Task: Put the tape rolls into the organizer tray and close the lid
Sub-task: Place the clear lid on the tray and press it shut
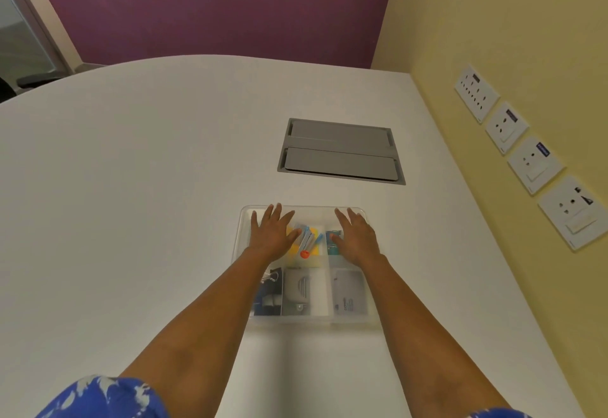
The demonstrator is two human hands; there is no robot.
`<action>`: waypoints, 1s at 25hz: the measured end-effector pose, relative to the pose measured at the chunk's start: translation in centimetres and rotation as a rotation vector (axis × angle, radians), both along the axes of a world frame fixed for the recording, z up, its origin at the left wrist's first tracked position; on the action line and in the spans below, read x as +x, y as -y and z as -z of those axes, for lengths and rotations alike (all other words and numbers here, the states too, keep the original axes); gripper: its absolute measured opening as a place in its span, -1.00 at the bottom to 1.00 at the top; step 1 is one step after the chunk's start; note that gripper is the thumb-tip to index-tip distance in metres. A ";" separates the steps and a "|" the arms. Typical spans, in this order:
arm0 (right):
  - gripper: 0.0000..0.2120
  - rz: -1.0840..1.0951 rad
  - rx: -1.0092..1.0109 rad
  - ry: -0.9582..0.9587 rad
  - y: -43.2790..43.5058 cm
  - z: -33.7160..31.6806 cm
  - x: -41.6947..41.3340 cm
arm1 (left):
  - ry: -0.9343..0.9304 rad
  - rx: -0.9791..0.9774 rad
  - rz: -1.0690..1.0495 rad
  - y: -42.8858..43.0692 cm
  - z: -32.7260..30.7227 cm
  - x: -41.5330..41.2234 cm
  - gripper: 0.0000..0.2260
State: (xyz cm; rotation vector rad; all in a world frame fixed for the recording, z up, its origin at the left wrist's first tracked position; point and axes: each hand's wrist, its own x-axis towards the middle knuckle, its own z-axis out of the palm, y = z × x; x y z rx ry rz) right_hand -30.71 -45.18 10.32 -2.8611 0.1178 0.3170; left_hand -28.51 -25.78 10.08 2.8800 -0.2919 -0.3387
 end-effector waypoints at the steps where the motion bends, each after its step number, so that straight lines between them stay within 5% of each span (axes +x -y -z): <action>1: -0.40 -0.005 -0.014 0.001 0.0 0.2 0.6 | -0.004 0.003 -0.003 0.1 0.3 0.5 -0.46; 6: -0.40 -0.042 -0.112 0.021 -0.2 1.8 3.4 | 0.003 0.081 -0.042 0.1 1.6 2.2 -0.38; 8: -0.40 -0.040 -0.137 0.029 -0.3 2.2 3.9 | 0.011 0.086 -0.057 0.2 1.9 2.5 -0.07; 10: -0.10 -0.020 -0.120 0.063 -0.6 2.7 4.2 | 0.000 0.084 -0.071 0.2 2.3 2.8 0.18; 12: 0.18 0.007 -0.119 0.089 -0.6 3.3 4.3 | -0.006 0.055 -0.084 0.2 2.6 2.9 0.20; 14: 0.21 0.034 -0.098 0.110 -0.6 3.8 4.4 | -0.005 0.042 -0.083 0.3 2.8 3.0 0.18; 20: -0.19 0.042 -0.045 0.093 -1.0 3.4 4.3 | 0.010 0.054 -0.087 0.4 2.7 2.5 0.14; 23: 0.18 0.048 -0.083 0.095 -0.9 3.5 4.5 | 0.006 0.052 -0.075 0.2 2.6 2.5 0.14; 25: 0.25 0.039 -0.081 0.088 -0.9 3.5 4.5 | -0.006 0.050 -0.052 0.0 2.7 2.5 0.14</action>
